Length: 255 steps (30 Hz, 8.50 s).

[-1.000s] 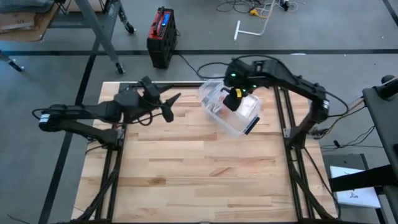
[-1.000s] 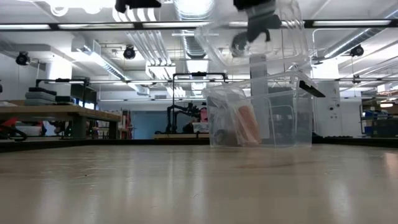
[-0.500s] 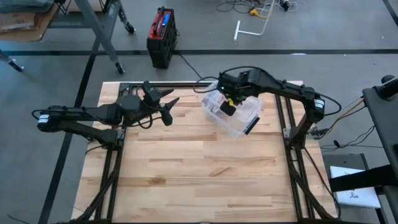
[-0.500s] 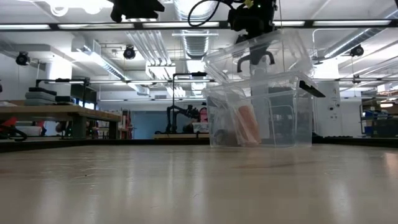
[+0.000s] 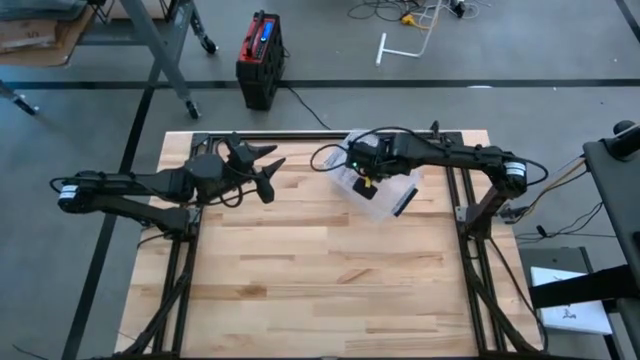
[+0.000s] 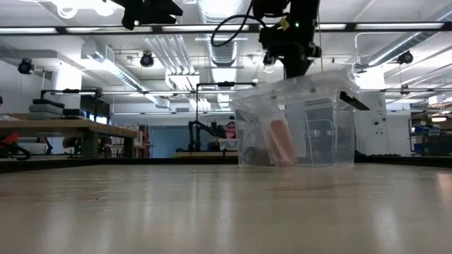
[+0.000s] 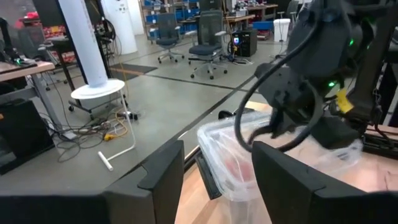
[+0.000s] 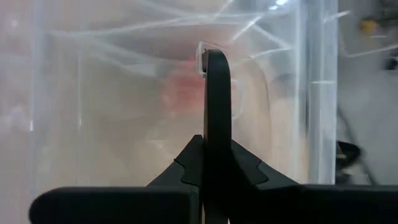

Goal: Roll bandage
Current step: Close the transparent bin on the table

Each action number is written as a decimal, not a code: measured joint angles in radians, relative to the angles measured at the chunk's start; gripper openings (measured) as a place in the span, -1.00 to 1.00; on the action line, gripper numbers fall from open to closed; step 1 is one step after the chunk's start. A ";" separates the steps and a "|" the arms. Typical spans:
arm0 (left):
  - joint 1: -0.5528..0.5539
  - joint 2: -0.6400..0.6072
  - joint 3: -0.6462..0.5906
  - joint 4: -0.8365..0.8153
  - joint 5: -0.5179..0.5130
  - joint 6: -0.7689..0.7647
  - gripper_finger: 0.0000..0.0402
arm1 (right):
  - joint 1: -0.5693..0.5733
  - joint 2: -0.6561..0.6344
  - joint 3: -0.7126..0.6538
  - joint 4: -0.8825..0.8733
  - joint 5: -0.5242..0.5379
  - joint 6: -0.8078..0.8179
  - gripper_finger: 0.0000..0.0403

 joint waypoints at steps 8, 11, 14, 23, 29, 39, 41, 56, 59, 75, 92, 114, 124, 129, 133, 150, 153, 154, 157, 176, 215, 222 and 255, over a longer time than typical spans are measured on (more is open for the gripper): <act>0.000 0.001 -0.002 0.001 0.002 -0.005 -0.07 | 0.026 0.000 -0.021 0.024 0.043 0.012 -0.87; -0.001 0.002 -0.003 0.000 0.002 -0.008 -0.05 | 0.027 0.000 -0.022 0.025 0.042 0.019 -0.84; -0.002 0.002 -0.003 0.000 0.010 -0.022 -0.05 | 0.026 0.000 -0.029 0.029 0.051 0.038 -0.86; -0.002 0.004 -0.003 0.001 0.043 -0.031 -0.12 | 0.022 0.001 -0.060 0.051 0.050 0.093 -0.84; -0.001 0.071 -0.003 0.046 0.096 -0.031 -0.06 | 0.019 0.001 -0.070 0.062 0.042 0.117 -0.84; -0.007 0.162 0.018 0.058 0.136 -0.014 0.03 | 0.056 -0.002 -0.125 0.211 0.009 -0.081 -0.85; -0.016 0.147 0.022 -0.004 0.152 -0.014 0.02 | 0.086 -0.002 -0.125 0.233 -0.015 -0.157 -0.85; -0.083 0.215 -0.035 -0.001 0.423 -0.006 -0.17 | 0.254 0.004 -0.130 0.464 -0.262 -0.323 -0.66; -0.083 0.276 -0.040 0.104 0.422 0.037 -0.18 | 0.255 0.003 -0.130 0.459 -0.265 -0.324 -0.50; -0.080 0.451 -0.044 0.149 0.412 0.107 -0.10 | 0.238 -0.127 -0.127 0.351 -0.089 -0.252 0.16; -0.080 0.443 -0.042 0.122 0.409 0.102 -0.17 | 0.237 -0.157 -0.489 0.852 -0.073 -0.018 0.00; -0.080 0.823 0.456 0.058 0.647 0.158 -0.18 | 0.597 -0.752 -0.921 0.583 0.048 0.336 -0.04; -0.072 1.000 0.655 -0.123 0.635 0.185 -0.29 | 0.653 -0.698 -1.117 0.846 0.139 0.326 -0.12; -0.067 1.015 0.637 -0.126 0.635 0.191 -0.36 | 0.653 -0.674 -1.115 1.022 0.187 0.158 -0.15; -0.065 1.011 0.615 -0.139 0.634 0.205 -0.40 | 0.659 -0.680 -1.061 1.017 0.198 0.117 -0.19; -0.059 1.013 0.546 0.017 0.630 0.218 -0.43 | 0.652 -0.612 -0.952 1.027 0.204 0.036 -0.32; -0.059 1.010 0.521 0.056 0.634 0.210 -0.41 | 0.639 -0.583 -0.952 1.053 0.205 0.033 -0.34; -0.059 1.010 0.517 0.057 0.634 0.209 -0.41 | 0.635 -0.575 -0.952 1.062 0.205 0.034 -0.35; -0.059 1.008 0.502 0.071 0.635 0.207 -0.42 | 0.630 -0.563 -0.952 1.079 0.205 0.033 -0.38; -0.056 0.865 0.481 0.070 0.641 0.225 -0.41 | 0.609 -0.590 -0.716 0.888 0.221 -0.091 -0.47; -0.080 -0.072 -0.554 0.001 0.443 -0.086 -0.68 | 0.264 0.187 -0.531 1.794 -0.219 -0.210 -0.99; -0.078 0.154 -0.627 0.526 0.382 0.098 -0.68 | 0.240 0.177 -0.571 1.791 -0.359 -0.230 -1.00; -0.079 0.303 -0.297 0.195 0.396 0.141 -0.86 | 0.216 0.174 -0.569 1.672 -0.335 -0.211 -1.00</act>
